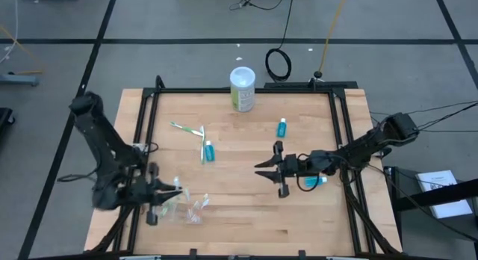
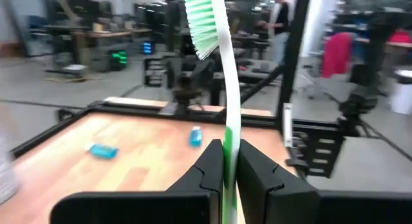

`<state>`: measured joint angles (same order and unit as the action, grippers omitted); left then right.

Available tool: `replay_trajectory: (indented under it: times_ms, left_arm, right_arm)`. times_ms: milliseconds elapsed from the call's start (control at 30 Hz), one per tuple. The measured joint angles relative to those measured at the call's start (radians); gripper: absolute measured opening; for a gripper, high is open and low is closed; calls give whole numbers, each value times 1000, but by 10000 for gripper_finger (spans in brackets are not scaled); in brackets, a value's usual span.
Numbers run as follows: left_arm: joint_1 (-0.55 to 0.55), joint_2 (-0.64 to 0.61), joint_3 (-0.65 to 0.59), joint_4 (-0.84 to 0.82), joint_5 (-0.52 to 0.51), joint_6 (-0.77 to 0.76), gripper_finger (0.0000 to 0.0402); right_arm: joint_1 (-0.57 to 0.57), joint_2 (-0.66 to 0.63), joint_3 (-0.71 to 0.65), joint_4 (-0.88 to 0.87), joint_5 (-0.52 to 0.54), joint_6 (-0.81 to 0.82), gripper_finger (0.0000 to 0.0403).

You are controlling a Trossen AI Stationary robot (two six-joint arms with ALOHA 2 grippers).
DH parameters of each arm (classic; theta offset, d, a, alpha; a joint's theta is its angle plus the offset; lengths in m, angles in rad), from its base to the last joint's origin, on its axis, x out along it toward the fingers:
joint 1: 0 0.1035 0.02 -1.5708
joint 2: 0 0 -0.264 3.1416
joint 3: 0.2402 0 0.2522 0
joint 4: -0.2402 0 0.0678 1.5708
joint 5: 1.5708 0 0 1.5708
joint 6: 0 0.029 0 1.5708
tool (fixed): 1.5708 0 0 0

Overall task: Pick & Place toothbrushing station
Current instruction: Put the green toothbrush into the transparent organizer

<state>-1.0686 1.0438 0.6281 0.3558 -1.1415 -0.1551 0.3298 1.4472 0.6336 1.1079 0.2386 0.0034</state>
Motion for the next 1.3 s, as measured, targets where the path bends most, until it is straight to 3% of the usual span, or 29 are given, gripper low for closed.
replay_trajectory:
  times_ms: [133, 233, 733, 1033, 1300]
  left_arm:
    - [-167, 68, 0, -2, -299, -94, 20]
    - [-261, 131, 0, -19, -427, -178, 20]
    - [-368, 378, -1, -10, -429, -378, 21]
    - [-431, 394, 0, 43, -407, -218, 22]
    - [-482, 395, -1, -44, -406, -169, 24]
  right_arm:
    - [0, 0, -40, 41, -2, 11, 73]
    - [0, 0, -48, 41, -1, 11, 73]
    - [0, 0, -49, 25, -4, 15, 73]
    - [0, 0, -49, 4, -5, 20, 73]
    - [0, 0, -49, -1, -7, 22, 73]
